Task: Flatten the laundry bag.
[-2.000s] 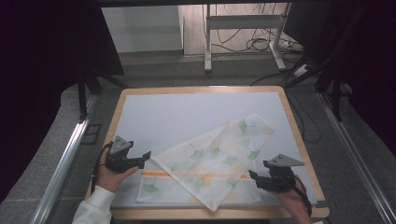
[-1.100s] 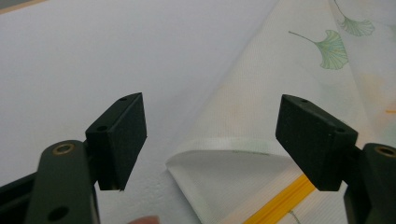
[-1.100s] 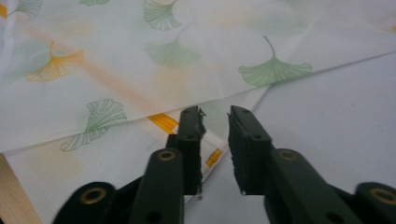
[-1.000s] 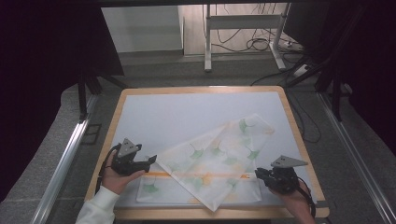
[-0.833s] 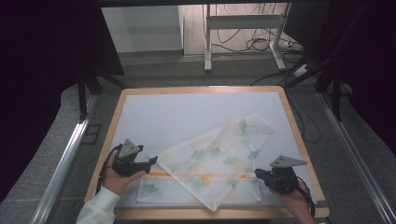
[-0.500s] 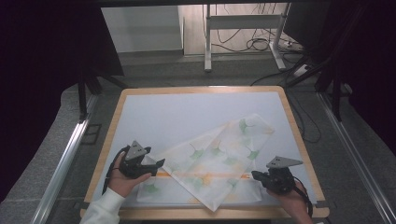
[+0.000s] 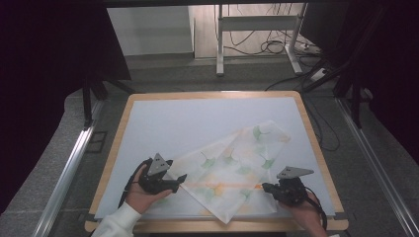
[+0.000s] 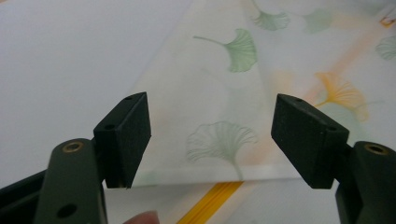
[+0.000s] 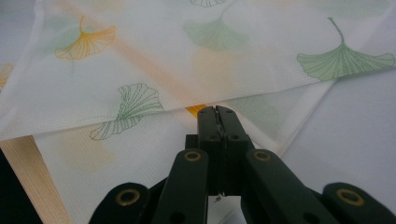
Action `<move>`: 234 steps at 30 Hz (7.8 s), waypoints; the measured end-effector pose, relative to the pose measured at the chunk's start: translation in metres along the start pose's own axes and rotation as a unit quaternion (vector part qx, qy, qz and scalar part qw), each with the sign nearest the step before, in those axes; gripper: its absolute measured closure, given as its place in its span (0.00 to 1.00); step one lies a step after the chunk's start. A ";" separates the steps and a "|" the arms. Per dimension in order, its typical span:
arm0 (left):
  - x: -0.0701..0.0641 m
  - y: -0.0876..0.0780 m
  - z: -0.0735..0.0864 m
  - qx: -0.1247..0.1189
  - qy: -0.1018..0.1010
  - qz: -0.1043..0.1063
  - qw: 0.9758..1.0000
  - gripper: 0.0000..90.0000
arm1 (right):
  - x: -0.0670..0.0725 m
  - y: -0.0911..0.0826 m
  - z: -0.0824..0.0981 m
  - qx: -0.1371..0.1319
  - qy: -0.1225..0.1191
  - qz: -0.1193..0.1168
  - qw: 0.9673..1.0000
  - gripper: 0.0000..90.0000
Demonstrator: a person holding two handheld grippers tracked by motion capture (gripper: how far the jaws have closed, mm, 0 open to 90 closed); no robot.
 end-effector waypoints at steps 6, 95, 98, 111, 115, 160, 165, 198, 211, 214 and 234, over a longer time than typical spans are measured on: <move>-0.016 0.007 0.000 0.013 0.021 0.022 0.999 0.31 | 0.002 0.000 0.000 -0.002 0.007 -0.010 1.000 0.99; -0.127 0.050 0.014 0.077 0.072 0.225 0.969 0.95 | 0.005 0.013 0.004 0.039 -0.009 -0.025 0.999 0.96; -0.126 0.050 0.013 0.075 0.070 0.225 0.969 0.97 | 0.005 0.013 0.004 0.039 -0.009 -0.026 0.999 0.96; -0.100 0.036 -0.004 0.017 0.046 0.186 0.981 0.97 | 0.005 0.013 0.004 0.038 -0.008 -0.026 0.999 0.95; -0.091 0.032 -0.007 0.005 0.038 0.173 0.984 0.97 | 0.005 0.013 0.004 0.039 -0.009 -0.027 0.999 0.95; -0.021 0.035 -0.024 -0.024 0.002 0.086 0.996 0.98 | 0.003 0.013 0.004 0.038 -0.007 -0.031 0.999 0.95; -0.012 0.039 -0.025 -0.025 -0.003 0.077 0.997 0.98 | 0.003 0.013 0.004 0.038 -0.007 -0.032 0.999 0.95; 0.044 0.043 -0.028 -0.032 -0.028 0.010 0.999 0.98 | 0.002 0.013 0.004 0.039 -0.009 -0.036 0.999 0.95; 0.066 0.051 -0.024 -0.024 -0.044 -0.020 0.999 0.98 | 0.003 0.013 0.004 0.038 -0.010 -0.036 0.999 0.95; 0.073 0.055 -0.024 -0.023 -0.047 -0.028 0.998 0.98 | 0.002 0.013 0.004 0.039 -0.011 -0.036 0.999 0.95; 0.094 0.060 -0.025 -0.027 -0.058 -0.044 0.997 0.98 | 0.002 0.013 0.004 0.037 -0.008 -0.037 0.999 0.95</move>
Point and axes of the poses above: each handheld gripper's, and its own axes: y roughly forward along the jaws, z roughly out of its underside, x roughly to its left, the point moved 1 cm from there along y, roughly forward along the jaws, and after that the axes turned 15 degrees about -x, right-handed, at the moved point
